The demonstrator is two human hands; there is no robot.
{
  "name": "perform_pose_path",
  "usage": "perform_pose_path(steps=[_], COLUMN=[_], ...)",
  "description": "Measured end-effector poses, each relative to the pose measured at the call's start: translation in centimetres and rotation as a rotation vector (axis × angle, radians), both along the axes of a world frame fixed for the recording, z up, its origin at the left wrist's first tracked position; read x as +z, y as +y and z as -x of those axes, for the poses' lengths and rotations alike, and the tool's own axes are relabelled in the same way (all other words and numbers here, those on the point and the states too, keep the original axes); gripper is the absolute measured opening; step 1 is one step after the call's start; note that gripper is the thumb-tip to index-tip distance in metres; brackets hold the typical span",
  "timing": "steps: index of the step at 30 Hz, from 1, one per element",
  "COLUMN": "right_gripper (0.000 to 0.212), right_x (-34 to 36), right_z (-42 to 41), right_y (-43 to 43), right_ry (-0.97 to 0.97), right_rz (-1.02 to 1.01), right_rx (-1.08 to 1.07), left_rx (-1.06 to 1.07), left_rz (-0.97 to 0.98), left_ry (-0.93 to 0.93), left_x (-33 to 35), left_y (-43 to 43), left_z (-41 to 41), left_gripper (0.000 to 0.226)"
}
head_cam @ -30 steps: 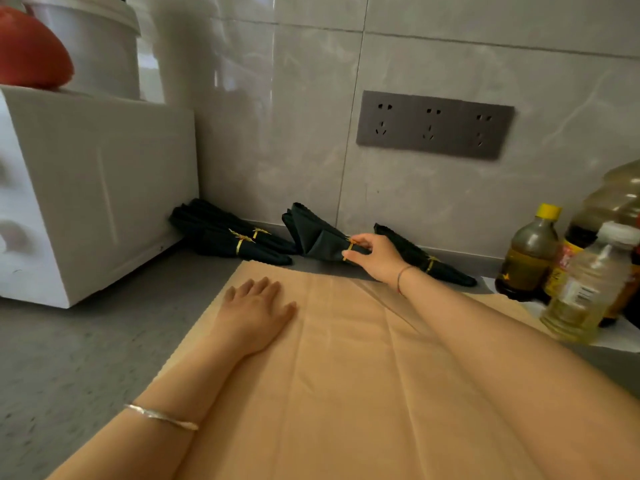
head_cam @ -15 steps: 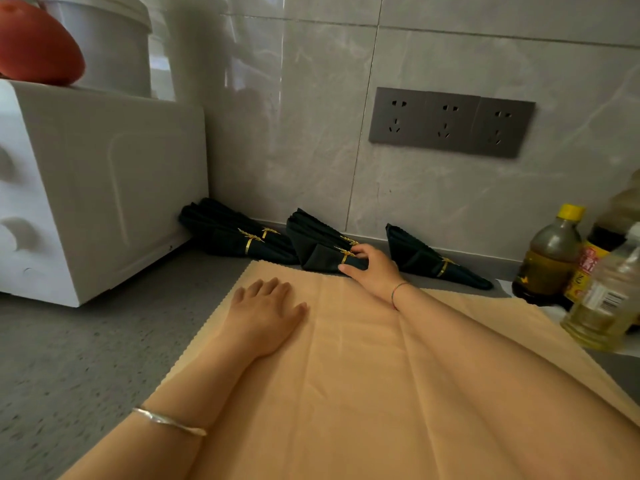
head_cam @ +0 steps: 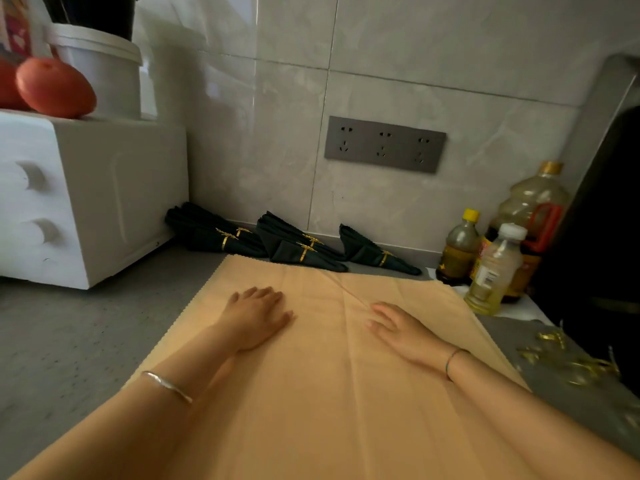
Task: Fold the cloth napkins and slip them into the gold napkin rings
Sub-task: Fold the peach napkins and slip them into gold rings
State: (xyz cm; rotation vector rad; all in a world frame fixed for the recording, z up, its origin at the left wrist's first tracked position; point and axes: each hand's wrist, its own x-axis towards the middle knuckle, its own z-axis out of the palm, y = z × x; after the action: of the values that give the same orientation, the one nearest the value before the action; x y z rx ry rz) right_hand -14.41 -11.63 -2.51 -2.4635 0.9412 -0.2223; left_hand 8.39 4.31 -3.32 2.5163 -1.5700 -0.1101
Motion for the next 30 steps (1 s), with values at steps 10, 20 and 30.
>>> perform_pose_path(steps=[10,20,30], right_gripper=[0.077,0.067,0.033], right_x=[0.5,0.3,0.2], right_z=[14.5,20.7,22.6], right_y=[10.5,17.7,20.0], right_ry=[0.166,0.113,0.009], right_rz=[0.029,0.098,0.334], right_rx=[0.178,0.260,0.246], left_rx=[-0.276,-0.436,-0.427], left_rz=[-0.115,-0.135,-0.051], left_ry=[0.082,0.135,0.120], left_x=[0.5,1.0,1.1], left_y=[7.8,15.5,17.3], left_z=[12.0,18.9,21.2], left_gripper=[0.097,0.100,0.089])
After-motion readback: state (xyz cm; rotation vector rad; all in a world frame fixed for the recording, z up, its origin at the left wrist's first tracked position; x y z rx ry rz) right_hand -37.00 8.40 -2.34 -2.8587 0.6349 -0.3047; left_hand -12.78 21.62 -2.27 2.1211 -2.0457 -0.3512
